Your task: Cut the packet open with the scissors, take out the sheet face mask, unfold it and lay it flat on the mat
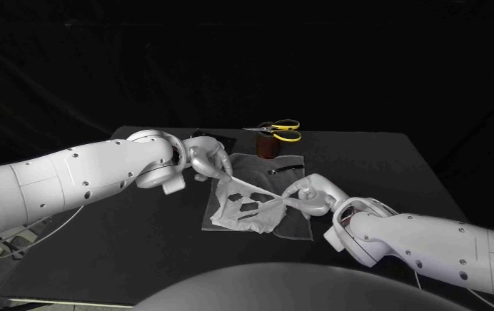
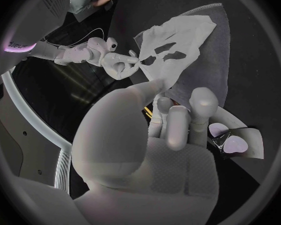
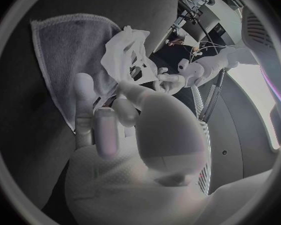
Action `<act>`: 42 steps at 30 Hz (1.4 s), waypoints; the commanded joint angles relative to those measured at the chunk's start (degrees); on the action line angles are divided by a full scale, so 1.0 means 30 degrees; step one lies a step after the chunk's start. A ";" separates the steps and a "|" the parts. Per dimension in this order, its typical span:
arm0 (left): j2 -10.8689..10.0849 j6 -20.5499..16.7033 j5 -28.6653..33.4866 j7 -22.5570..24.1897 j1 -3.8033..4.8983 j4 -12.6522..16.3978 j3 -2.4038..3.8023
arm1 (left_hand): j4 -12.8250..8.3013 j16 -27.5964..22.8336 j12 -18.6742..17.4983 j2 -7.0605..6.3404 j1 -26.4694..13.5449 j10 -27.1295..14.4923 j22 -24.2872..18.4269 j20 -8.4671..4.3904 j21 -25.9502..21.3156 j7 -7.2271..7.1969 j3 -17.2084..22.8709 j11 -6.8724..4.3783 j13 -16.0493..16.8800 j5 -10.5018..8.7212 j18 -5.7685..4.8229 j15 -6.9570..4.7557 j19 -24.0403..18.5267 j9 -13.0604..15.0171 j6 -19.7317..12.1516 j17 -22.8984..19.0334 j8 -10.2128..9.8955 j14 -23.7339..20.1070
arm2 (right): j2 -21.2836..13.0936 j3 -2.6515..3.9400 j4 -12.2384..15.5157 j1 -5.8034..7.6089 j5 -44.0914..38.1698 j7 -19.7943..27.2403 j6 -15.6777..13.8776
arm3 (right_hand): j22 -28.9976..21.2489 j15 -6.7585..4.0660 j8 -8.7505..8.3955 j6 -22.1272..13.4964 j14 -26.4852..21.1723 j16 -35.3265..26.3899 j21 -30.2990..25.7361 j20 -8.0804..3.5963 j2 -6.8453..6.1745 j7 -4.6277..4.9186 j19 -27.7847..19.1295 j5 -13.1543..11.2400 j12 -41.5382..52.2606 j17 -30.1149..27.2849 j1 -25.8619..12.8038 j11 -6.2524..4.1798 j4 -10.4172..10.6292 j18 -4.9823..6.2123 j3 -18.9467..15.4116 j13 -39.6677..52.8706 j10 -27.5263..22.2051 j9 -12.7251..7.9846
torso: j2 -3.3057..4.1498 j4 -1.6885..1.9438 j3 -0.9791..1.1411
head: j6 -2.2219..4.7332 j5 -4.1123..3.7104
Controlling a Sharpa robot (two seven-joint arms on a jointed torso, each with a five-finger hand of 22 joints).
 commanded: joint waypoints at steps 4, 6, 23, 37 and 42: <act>0.0611 -0.0544 -0.1702 0.0701 0.0231 -0.1012 0.0092 | -0.0018 0.0043 -0.0097 0.0170 0.0021 -0.0229 0.0035 0.0025 0.0079 0.0049 0.0158 0.0009 -0.0099 0.0065 -0.0199 -0.0005 0.0150 0.1579 -0.0033 0.0046 0.0047 0.0122 | 0.0400 0.0060 -0.0668 0.0563 0.0684 0.0147 -0.0411 | -0.0051 -0.0096 0.1179 0.0069 0.0257 -0.0128 -0.0246 -0.0044 0.0121 -0.0001 0.0008 0.0132 -0.0164 -0.0124 -0.0040 0.0006 -0.0017 0.0425 0.0170 -0.0093 -0.0032 0.1130 | 0.0027 0.0012 0.0024 | 0.0000 -0.0050; 0.0871 -0.0462 -0.2231 0.0817 0.0312 -0.1411 0.0108 | -0.0027 0.0042 -0.0106 0.0154 0.0024 -0.0243 0.0029 0.0024 0.0071 0.0054 0.0160 0.0010 -0.0112 0.0064 -0.0197 -0.0005 0.0146 0.1584 -0.0041 0.0047 0.0044 0.0123 | 0.0552 0.0069 -0.0875 0.0803 0.0594 -0.0027 0.0052 | -0.0065 -0.0095 0.1171 0.0037 0.0225 -0.0186 -0.0299 -0.0049 0.0124 0.0009 -0.0009 0.0132 -0.0217 -0.0205 -0.0050 0.0014 -0.0028 0.0432 0.0205 -0.0132 -0.0056 0.1130 | 0.0063 -0.0015 0.0009 | 0.0000 -0.0027; 0.3032 0.0147 -0.4024 0.1138 0.0561 -0.4018 0.0118 | -0.0035 0.0052 -0.0143 0.0110 0.0010 -0.0310 0.0071 0.0021 0.0138 0.0075 0.0160 0.0018 -0.0187 0.0063 -0.0214 -0.0004 0.0196 0.1599 -0.0071 0.0184 0.0032 0.0196 | 0.1946 0.0082 -0.2836 0.2090 -0.2120 -0.2849 0.3426 | -0.0175 -0.0069 0.1158 -0.0060 0.0131 -0.0353 -0.0713 -0.0043 0.0102 0.0035 -0.0162 0.0131 -0.0476 -0.0409 -0.0113 0.0041 -0.0063 0.0476 0.0303 -0.0338 -0.0188 0.1140 | 0.0472 -0.0027 -0.0030 | 0.0000 -0.0124; 0.4553 0.0090 -0.5489 0.1282 0.0500 -0.6467 0.0060 | -0.0022 0.0094 -0.0149 0.0104 -0.0020 -0.0233 0.0298 0.0019 0.0482 0.0114 0.0174 0.0037 -0.0082 0.0062 -0.0300 0.0004 0.0435 0.1614 -0.0177 0.0604 -0.0022 0.0422 | 0.2919 0.0086 -0.4303 0.2300 -0.2484 -0.2963 0.1609 | -0.0197 -0.0061 0.1157 -0.0097 0.0096 -0.0420 -0.0795 -0.0039 0.0066 0.0049 -0.0200 0.0129 -0.0624 -0.0488 -0.0172 0.0053 -0.0060 0.0483 0.0312 -0.0476 -0.0255 0.1147 | 0.0496 -0.0008 0.0000 | 0.0000 -0.0088; 0.4847 0.0092 -0.5927 0.1297 0.0446 -0.7017 0.0056 | -0.0006 0.0110 -0.0158 0.0098 -0.0051 -0.0232 0.0323 0.0019 0.0525 0.0132 0.0160 0.0047 -0.0099 0.0061 -0.0310 0.0010 0.0471 0.1627 -0.0235 0.0680 -0.0049 0.0472 | 0.3247 0.0089 -0.4724 0.2383 -0.1996 -0.2649 0.0989 | -0.0273 -0.0049 0.1140 -0.0178 0.0006 -0.0579 -0.1057 -0.0033 0.0050 0.0070 -0.0298 0.0129 -0.0856 -0.0694 -0.0258 0.0073 -0.0033 0.0517 0.0335 -0.0683 -0.0366 0.1151 | 0.0518 0.0003 0.0003 | 0.0000 -0.0091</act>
